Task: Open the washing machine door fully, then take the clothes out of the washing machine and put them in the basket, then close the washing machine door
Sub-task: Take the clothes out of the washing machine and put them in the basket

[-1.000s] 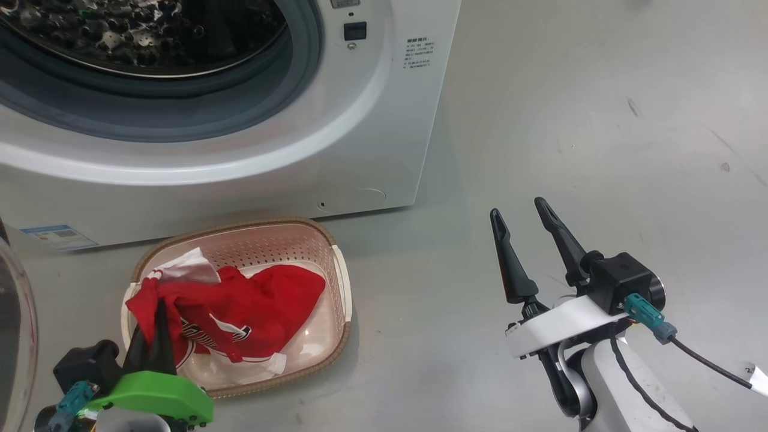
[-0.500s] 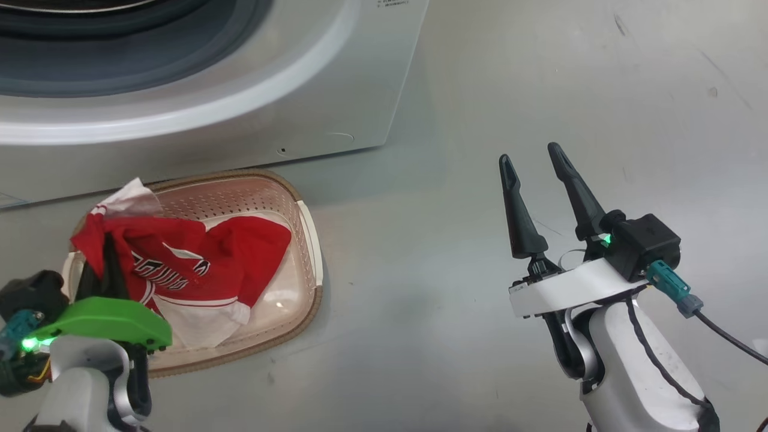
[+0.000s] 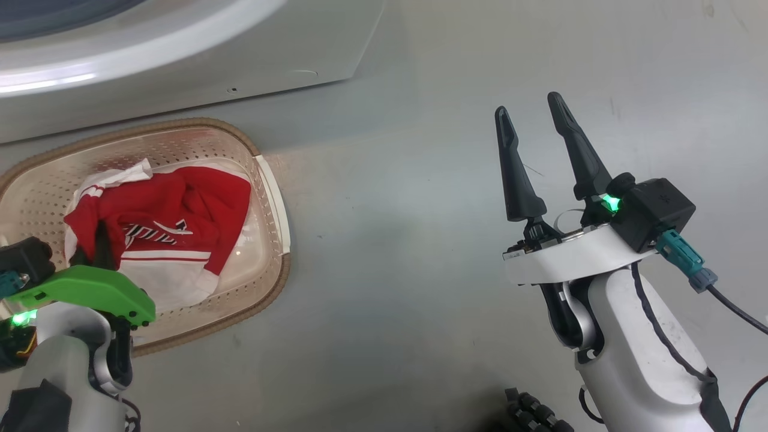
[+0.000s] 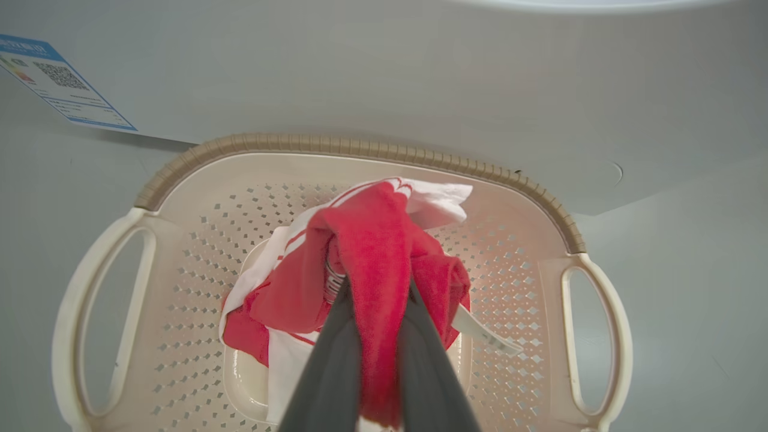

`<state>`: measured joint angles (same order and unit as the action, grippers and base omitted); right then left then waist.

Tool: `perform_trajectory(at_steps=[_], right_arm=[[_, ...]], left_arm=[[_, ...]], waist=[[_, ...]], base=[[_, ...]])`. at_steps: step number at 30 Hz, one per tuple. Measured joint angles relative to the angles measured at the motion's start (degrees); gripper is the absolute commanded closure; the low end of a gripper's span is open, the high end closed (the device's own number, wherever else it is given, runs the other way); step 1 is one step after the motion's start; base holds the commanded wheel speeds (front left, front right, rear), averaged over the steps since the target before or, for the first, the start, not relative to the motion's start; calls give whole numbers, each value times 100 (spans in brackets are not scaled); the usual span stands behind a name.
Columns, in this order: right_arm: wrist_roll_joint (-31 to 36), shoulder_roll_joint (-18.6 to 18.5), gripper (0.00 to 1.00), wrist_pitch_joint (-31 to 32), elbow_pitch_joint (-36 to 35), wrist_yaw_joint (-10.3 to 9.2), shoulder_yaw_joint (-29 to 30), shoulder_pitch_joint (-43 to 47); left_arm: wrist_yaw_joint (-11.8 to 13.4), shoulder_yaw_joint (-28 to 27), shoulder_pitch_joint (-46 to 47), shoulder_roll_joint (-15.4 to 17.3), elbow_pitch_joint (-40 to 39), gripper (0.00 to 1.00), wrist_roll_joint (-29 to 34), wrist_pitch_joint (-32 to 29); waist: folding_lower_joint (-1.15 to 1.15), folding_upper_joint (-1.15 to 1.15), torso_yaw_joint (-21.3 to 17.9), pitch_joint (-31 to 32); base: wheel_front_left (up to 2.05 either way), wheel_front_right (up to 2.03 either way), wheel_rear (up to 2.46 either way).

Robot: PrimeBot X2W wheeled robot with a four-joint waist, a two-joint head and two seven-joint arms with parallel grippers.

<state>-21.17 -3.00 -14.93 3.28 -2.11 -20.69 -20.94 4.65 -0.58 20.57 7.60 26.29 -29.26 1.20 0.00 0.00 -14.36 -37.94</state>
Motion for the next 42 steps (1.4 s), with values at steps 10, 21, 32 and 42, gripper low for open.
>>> perform_trajectory(at_steps=[10,21,32,42], right_arm=[[-69,4,0,0,-22,-7,-114,-237],[-102,5,0,0,63,-15,-143,-320],[-100,7,0,0,269,-56,-24,-319],[78,4,0,0,590,-66,227,-220]], left_arm=[[-145,-92,427,134,767,100,-100,-114],[-302,4,748,231,1406,0,-109,-48],[-479,174,759,200,1793,0,87,541],[-494,381,758,-65,1688,0,415,1281]], waist=[[0,0,-196,-415],[0,0,-230,-405],[0,0,-110,-41],[0,0,167,442]], base=[[0,0,0],[0,0,0],[0,0,0],[0,0,0]])
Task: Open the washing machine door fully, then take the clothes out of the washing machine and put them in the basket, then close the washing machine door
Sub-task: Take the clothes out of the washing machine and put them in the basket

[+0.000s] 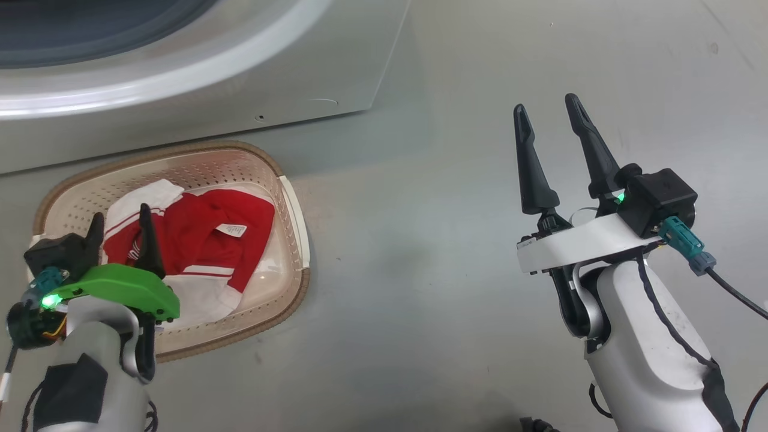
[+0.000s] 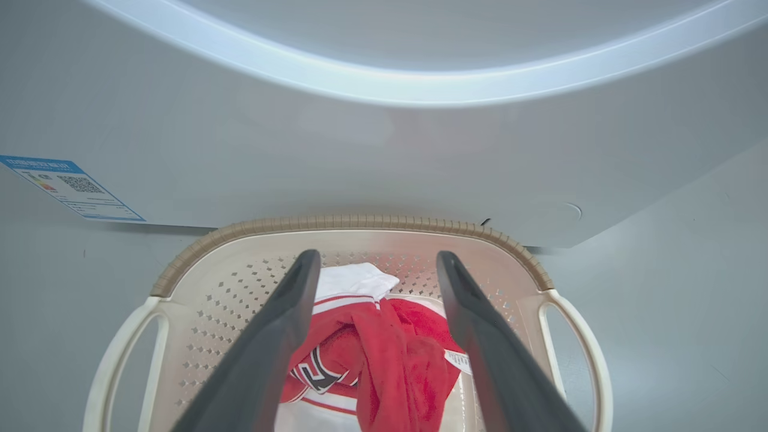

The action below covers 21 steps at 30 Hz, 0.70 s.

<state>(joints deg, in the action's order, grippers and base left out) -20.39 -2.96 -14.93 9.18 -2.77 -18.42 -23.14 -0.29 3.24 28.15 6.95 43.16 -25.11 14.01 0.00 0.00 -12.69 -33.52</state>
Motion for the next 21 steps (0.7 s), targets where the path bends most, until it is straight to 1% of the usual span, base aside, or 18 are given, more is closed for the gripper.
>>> perform_trajectory(at_steps=[2,6,15,21], right_arm=[[37,-1,0,0,64,-35,87,71],[71,-42,0,0,155,-36,224,188],[148,-66,0,0,322,-40,355,511],[196,-63,0,0,415,-33,364,720]], left_arm=[[0,63,-1,-82,-99,0,34,19],[-1,213,-15,-198,-324,0,237,27],[7,304,-222,-242,-1056,0,511,44],[169,264,-446,-232,-1719,0,724,44]], waist=[[0,0,75,115],[0,0,239,357],[0,0,589,945],[0,0,775,1345]], base=[[0,0,0],[0,0,0],[0,0,0],[0,0,0]])
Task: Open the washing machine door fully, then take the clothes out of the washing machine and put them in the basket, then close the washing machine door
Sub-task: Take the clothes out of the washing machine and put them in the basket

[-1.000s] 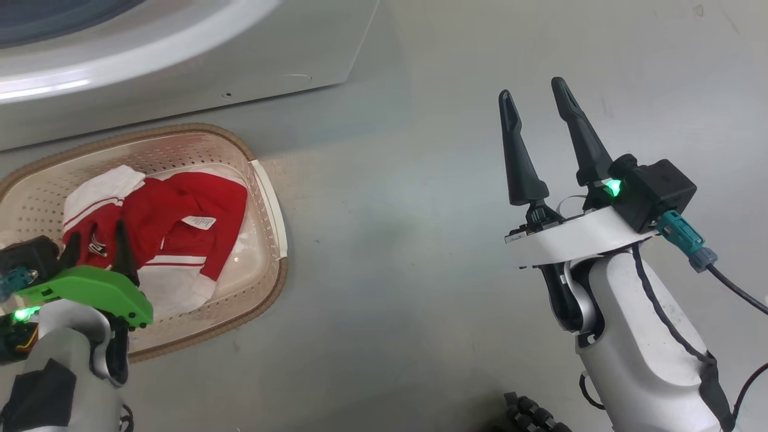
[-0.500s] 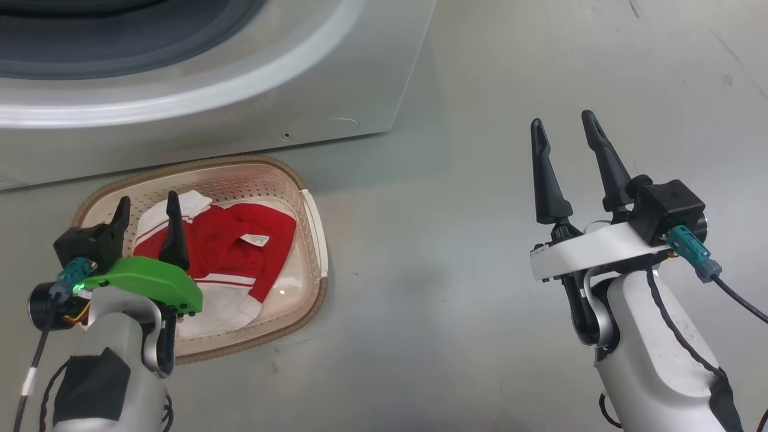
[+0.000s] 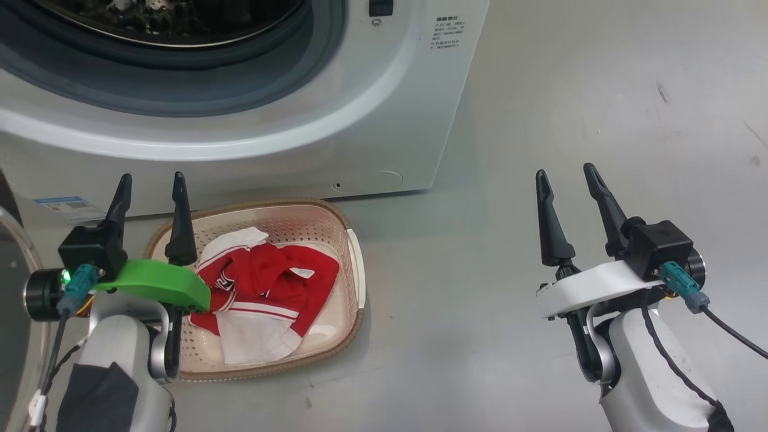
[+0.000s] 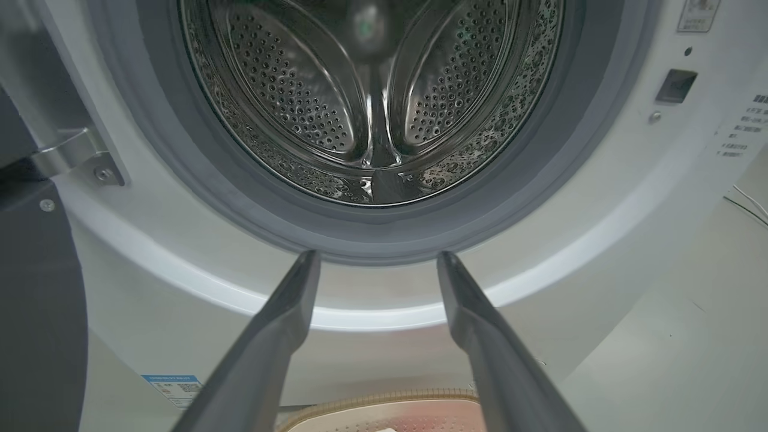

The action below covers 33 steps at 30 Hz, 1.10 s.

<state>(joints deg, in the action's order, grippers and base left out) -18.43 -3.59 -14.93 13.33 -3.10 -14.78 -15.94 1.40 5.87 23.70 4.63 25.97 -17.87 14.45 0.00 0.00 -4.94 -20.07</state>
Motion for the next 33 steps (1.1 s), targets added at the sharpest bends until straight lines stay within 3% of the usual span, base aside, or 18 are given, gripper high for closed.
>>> perform_trajectory(at_steps=[14,33], right_arm=[[42,2,0,0,202,52,5,427],[43,13,0,0,274,67,-4,970]], left_arm=[[235,12,-1028,24,-732,0,238,0],[345,171,-2279,24,-1675,0,333,-243]], waist=[[0,0,179,779],[0,0,91,1426]], base=[[0,0,0],[0,0,0]])
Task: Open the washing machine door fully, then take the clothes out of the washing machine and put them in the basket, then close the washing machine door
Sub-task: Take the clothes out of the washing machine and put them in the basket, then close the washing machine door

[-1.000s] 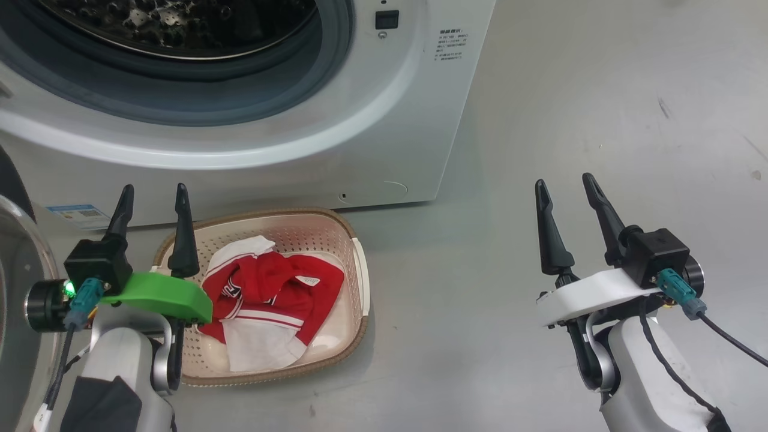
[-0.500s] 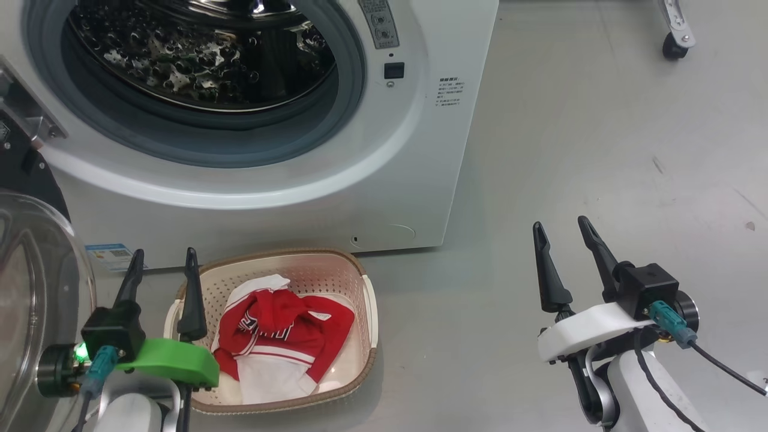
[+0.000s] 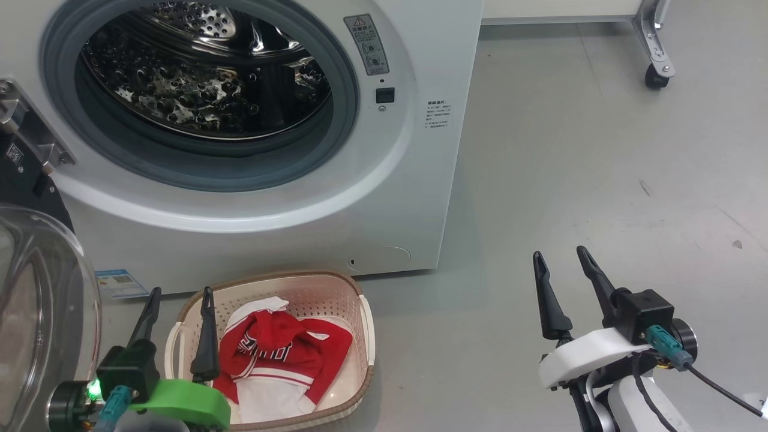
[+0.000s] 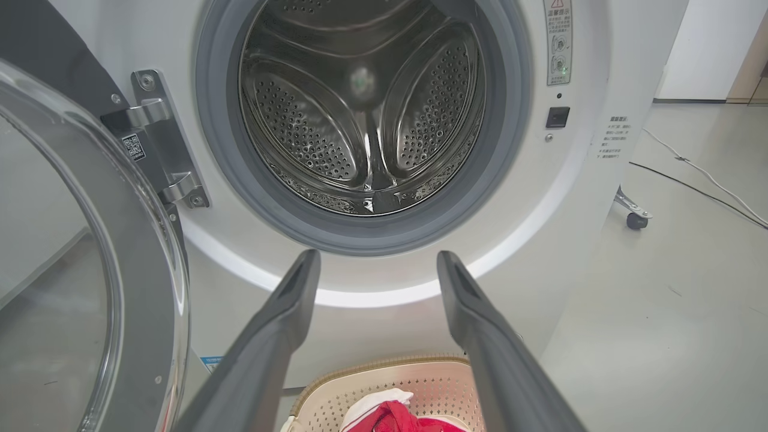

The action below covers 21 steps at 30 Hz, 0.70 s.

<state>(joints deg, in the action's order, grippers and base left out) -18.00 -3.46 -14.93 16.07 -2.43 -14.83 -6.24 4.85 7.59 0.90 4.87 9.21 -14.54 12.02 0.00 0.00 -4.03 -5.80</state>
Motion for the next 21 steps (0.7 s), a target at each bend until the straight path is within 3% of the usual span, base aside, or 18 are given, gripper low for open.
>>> perform_trajectory(at_steps=[21], right_arm=[[10,11,0,0,-80,-1,46,88]], left_arm=[[75,38,-502,5,-816,0,27,-383]], waist=[[0,0,-50,71]], base=[[0,0,0]])
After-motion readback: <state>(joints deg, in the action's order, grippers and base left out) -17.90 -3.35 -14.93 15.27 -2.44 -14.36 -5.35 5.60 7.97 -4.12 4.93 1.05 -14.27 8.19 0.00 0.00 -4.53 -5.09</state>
